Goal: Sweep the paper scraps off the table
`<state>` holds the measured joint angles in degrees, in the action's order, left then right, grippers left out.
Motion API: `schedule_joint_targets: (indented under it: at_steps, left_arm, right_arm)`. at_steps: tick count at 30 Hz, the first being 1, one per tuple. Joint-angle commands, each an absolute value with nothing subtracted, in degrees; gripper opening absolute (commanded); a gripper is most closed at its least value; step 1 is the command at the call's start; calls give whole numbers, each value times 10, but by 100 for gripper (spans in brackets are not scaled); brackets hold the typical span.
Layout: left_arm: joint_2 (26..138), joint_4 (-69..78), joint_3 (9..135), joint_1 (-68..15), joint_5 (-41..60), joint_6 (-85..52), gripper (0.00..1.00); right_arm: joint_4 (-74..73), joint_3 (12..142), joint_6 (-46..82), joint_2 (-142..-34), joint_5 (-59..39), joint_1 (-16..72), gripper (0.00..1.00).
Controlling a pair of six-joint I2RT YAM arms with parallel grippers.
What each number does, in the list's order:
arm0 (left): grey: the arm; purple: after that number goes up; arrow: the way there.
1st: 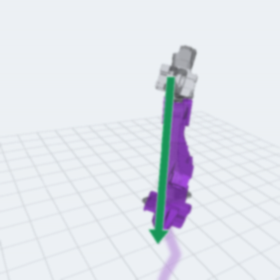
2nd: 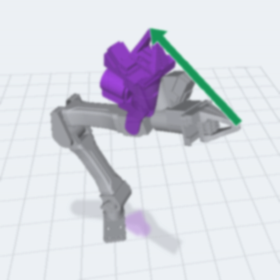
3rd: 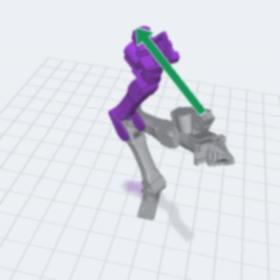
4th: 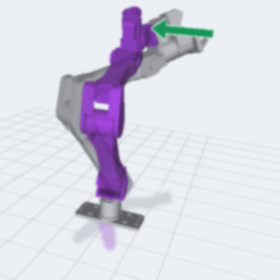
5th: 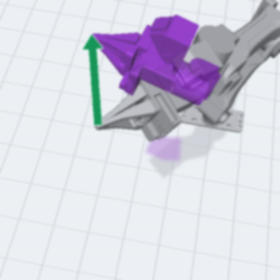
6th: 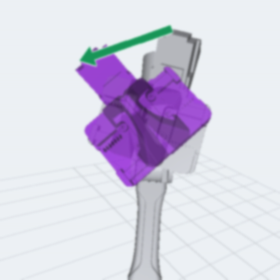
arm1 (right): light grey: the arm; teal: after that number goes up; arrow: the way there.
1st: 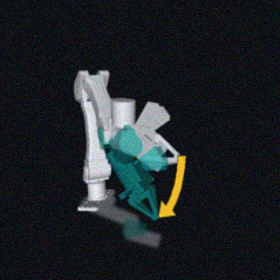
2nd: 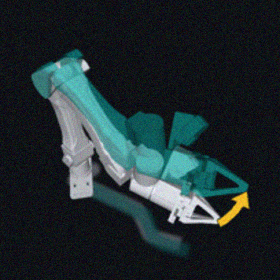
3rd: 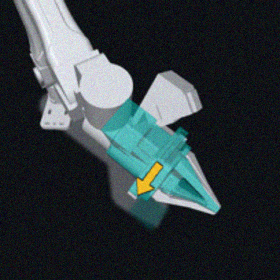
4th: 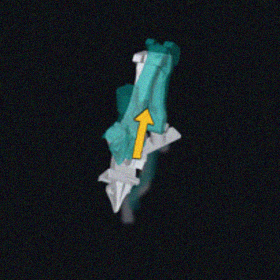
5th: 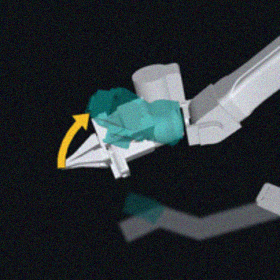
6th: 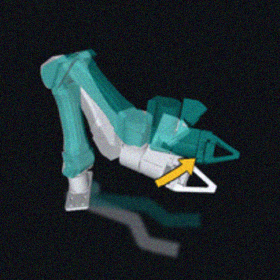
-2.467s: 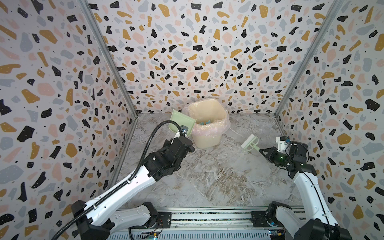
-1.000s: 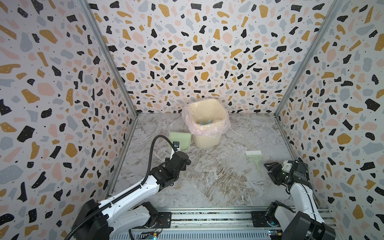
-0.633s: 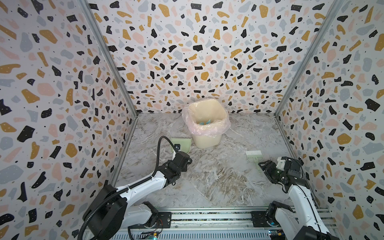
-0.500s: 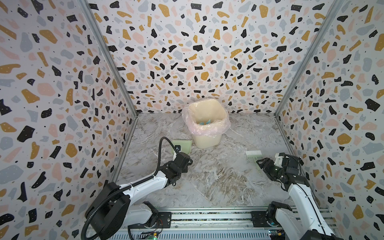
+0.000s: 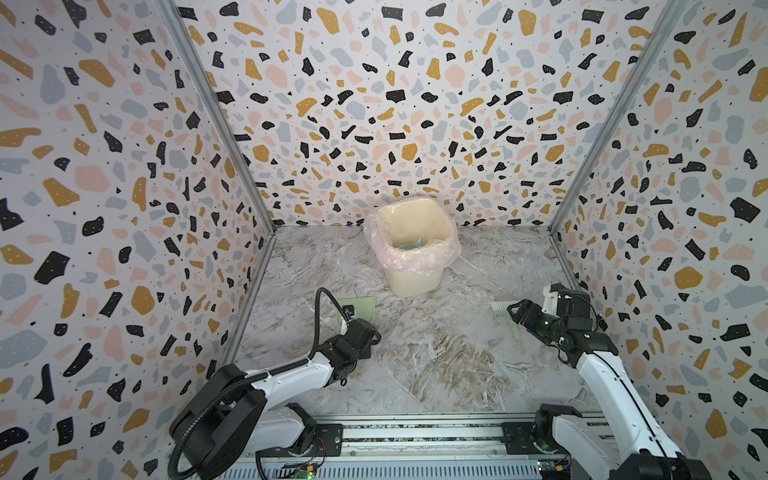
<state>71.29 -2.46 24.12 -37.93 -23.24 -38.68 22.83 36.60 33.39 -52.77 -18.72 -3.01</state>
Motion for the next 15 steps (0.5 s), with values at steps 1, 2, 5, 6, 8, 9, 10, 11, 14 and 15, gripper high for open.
schedule_joint_targets:
  at_steps: [1,2,5,6,8,9,10,11,14,15]
  left_arm:
    - [697,-21,246,-377,-242,-392,44]
    - [693,-25,248,-377,-244,-392,48]
    - [678,-45,262,-377,-254,-386,57]
    - [669,-52,270,-377,-261,-382,60]
    - [645,-56,282,-377,-276,-365,66]
    - [631,-57,290,-377,-287,-351,69]
    - [621,-57,296,-377,-298,-338,71]
    - [612,-56,305,-377,-314,-319,73]
    - [602,-47,330,-373,-349,-252,80]
    - [604,-46,339,-370,-360,-228,81]
  right_arm:
    - [216,391,289,-534,-177,-22,82]
    - [213,392,282,-537,-173,-21,83]
    - [203,400,256,-556,-166,-20,86]
    - [199,403,247,-564,-165,-20,86]
    - [182,405,229,-575,-158,-17,87]
    - [170,405,219,-582,-155,-16,88]
    - [160,404,210,-587,-151,-14,88]
    - [148,403,202,-593,-141,-11,89]
    - [96,395,166,-610,-119,-3,94]
    - [79,393,156,-617,-111,0,96]
